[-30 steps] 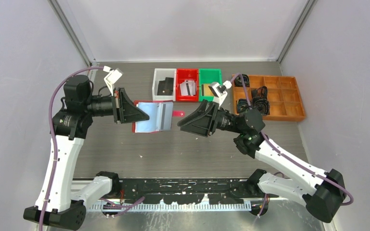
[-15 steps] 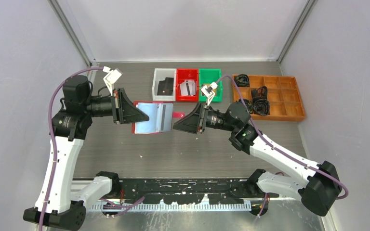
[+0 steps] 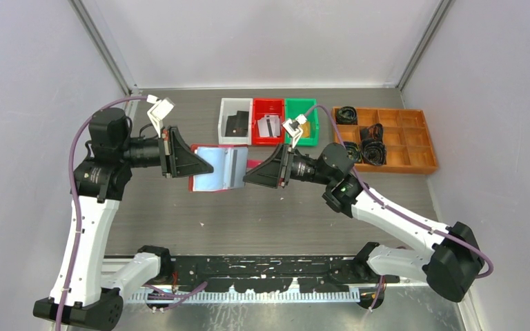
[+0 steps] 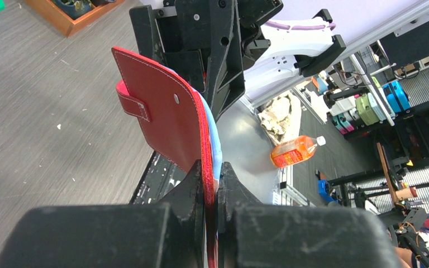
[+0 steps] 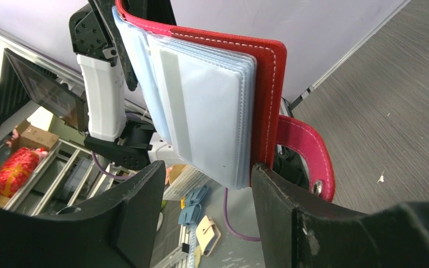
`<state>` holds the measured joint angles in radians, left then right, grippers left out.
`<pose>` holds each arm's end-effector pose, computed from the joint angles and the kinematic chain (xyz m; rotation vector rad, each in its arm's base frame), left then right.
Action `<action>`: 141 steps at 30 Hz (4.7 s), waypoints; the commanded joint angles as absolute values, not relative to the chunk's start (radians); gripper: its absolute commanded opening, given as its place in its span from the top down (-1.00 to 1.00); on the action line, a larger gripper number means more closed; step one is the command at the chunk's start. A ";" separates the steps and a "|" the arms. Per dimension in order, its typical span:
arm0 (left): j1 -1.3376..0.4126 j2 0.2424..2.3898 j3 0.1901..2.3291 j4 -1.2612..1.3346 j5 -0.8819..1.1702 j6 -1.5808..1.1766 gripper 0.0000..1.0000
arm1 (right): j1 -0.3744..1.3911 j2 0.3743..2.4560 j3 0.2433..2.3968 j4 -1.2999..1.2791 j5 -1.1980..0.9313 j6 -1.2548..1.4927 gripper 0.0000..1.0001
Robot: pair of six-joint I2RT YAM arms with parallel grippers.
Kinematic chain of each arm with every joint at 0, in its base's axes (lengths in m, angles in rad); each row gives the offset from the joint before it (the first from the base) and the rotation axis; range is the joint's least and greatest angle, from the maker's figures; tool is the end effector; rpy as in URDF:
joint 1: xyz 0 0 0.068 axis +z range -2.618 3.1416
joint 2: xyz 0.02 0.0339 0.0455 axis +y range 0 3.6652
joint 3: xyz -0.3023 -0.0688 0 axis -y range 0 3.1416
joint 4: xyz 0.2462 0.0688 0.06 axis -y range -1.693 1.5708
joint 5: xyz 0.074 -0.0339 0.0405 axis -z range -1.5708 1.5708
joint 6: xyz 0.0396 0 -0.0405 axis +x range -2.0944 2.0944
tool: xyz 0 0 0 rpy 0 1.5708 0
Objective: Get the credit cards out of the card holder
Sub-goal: Remove the credit card from the card holder.
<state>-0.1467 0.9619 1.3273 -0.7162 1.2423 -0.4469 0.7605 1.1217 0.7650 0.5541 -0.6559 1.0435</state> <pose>0.1301 -0.0571 0.4757 0.6086 1.8762 -1.5678 0.1599 0.1855 0.3767 -0.4313 1.6758 1.8667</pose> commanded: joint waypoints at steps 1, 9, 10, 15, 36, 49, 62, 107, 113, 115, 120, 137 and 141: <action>-0.151 0.942 1.358 -0.658 1.278 -0.462 1.00 | 0.775 1.124 0.821 0.645 -0.668 1.059 -0.25; -0.150 0.943 1.354 -0.664 1.259 -0.447 1.00 | 0.788 1.110 0.821 0.692 -0.683 1.096 -0.20; -0.150 0.946 1.355 -0.670 1.256 -0.440 1.00 | 0.792 1.103 0.822 0.693 -0.684 1.098 -0.20; -0.150 0.956 1.361 -0.710 1.239 -0.395 1.00 | 0.805 1.050 0.802 0.689 -0.669 1.098 -0.17; -0.150 0.968 1.360 -0.745 1.216 -0.356 1.00 | 0.887 1.199 0.981 0.711 -0.702 1.107 -0.21; -0.151 0.955 1.358 -0.751 1.258 -0.359 1.00 | 0.887 1.199 1.095 0.378 -0.559 0.895 -0.21; -0.159 0.947 1.346 -0.665 1.342 -0.483 1.00 | 0.993 1.223 1.283 -0.130 -0.262 0.421 -0.07; -0.222 0.952 1.308 -0.665 1.459 -0.562 1.00 | 1.118 1.233 1.509 -0.221 -0.137 -0.246 -0.88; -0.222 0.950 1.306 -0.672 1.463 -0.564 1.00 | 1.133 1.259 1.522 -0.212 -0.078 -0.282 -0.92; -0.222 0.950 1.312 -0.673 1.466 -0.567 1.00 | 1.134 1.279 1.545 -0.243 -0.123 -0.297 -0.93; -0.223 0.950 1.321 -0.673 1.483 -0.574 1.00 | 1.134 1.318 1.585 -0.333 -0.304 -0.315 -0.92; -0.219 0.941 1.342 -0.629 1.475 -0.547 0.58 | 0.932 1.339 1.567 -0.337 -0.845 -0.030 0.99; -0.198 0.965 1.388 -0.647 1.467 -0.525 0.30 | 0.925 1.307 1.521 -0.358 -0.891 -0.007 0.99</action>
